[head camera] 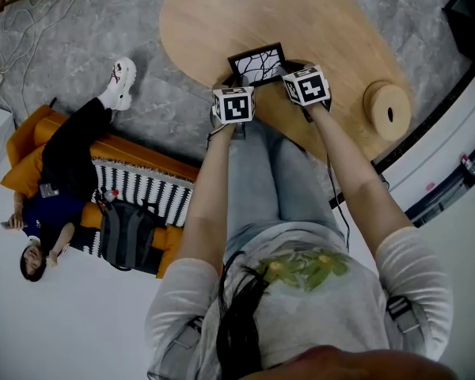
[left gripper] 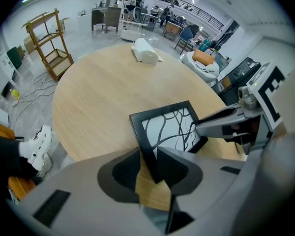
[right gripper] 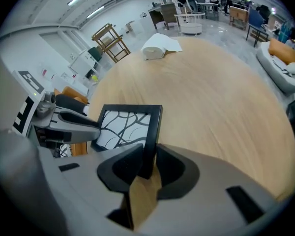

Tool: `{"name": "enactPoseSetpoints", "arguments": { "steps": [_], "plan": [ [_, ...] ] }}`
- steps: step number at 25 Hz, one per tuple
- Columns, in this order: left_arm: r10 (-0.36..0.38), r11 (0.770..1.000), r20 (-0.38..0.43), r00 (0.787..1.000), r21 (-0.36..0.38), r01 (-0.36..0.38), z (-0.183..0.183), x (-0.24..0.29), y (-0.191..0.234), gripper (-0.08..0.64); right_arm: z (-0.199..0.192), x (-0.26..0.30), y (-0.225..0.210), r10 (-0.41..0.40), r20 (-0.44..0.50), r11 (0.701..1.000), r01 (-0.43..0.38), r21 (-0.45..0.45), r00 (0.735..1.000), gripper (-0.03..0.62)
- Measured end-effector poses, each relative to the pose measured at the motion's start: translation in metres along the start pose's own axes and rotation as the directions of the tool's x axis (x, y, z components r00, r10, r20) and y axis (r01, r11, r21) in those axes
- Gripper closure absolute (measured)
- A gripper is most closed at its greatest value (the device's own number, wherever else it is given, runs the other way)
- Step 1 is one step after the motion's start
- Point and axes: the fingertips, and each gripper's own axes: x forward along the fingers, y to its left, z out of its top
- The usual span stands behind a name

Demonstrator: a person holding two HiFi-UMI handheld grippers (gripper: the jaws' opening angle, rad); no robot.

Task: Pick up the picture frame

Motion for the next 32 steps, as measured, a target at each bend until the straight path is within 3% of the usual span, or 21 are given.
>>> {"name": "enactPoseSetpoints", "arguments": {
  "steps": [10,19,32],
  "plan": [
    [0.001,1.000,-0.015,1.000,-0.030,-0.001,-0.001,0.003,0.002,0.449,0.001,-0.001,0.001,0.004,0.015,0.999,-0.005,0.034,1.000,0.505],
    [-0.036,0.992,-0.058,0.998,-0.120,0.029,-0.003,-0.004,0.003,0.465,-0.003,-0.004,0.003,0.013,0.012,0.999,-0.014,0.050,1.000,0.505],
    [-0.052,0.993,-0.025,0.998,-0.107,0.049,0.011,-0.039,-0.007,0.465,0.010,-0.041,0.013,0.006,0.037,0.998,-0.008,0.059,0.999,0.506]
  ]
}}
